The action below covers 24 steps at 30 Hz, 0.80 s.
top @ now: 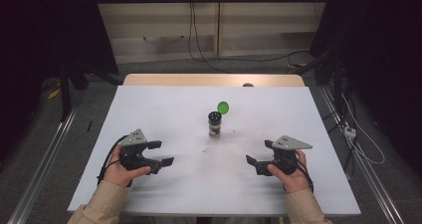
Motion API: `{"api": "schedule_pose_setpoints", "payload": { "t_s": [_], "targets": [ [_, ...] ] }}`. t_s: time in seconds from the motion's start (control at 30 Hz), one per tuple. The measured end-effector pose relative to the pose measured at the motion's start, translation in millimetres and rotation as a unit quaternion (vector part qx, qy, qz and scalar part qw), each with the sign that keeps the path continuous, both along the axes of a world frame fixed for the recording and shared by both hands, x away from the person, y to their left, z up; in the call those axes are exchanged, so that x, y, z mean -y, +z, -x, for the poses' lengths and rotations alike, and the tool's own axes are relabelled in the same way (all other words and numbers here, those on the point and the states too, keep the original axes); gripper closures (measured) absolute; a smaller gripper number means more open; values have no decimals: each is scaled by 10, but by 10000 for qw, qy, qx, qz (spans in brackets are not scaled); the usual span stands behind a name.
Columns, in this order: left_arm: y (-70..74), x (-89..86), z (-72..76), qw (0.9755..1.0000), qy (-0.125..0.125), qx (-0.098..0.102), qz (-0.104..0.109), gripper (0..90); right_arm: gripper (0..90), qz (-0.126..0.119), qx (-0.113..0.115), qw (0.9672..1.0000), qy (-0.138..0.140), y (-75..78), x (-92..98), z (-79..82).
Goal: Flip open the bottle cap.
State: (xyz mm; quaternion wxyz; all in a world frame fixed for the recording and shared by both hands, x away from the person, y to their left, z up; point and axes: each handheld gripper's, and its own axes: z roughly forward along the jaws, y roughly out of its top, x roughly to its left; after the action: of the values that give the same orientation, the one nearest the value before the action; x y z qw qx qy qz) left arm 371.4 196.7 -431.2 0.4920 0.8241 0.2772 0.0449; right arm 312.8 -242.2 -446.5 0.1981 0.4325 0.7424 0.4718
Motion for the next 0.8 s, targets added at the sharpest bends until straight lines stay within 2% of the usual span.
{"api": "schedule_pose_setpoints", "payload": {
  "t_s": [0.13, 0.5, 0.8],
  "targets": [
    [3, -61, 45, 10000, 26, 6, 65, 157, 89, 27, -7, 10000, -22, -10, 44, 47],
    [-27, -136, 117, 10000, 47, 5, 40, 149, 92, 51, 0, 9999, -102, -28, 159, 128],
    [-22, -177, 146, 9999, 102, 104, 15, 134, 111, 100, 15, 9998, -164, -47, 230, 171]
  ]
}}
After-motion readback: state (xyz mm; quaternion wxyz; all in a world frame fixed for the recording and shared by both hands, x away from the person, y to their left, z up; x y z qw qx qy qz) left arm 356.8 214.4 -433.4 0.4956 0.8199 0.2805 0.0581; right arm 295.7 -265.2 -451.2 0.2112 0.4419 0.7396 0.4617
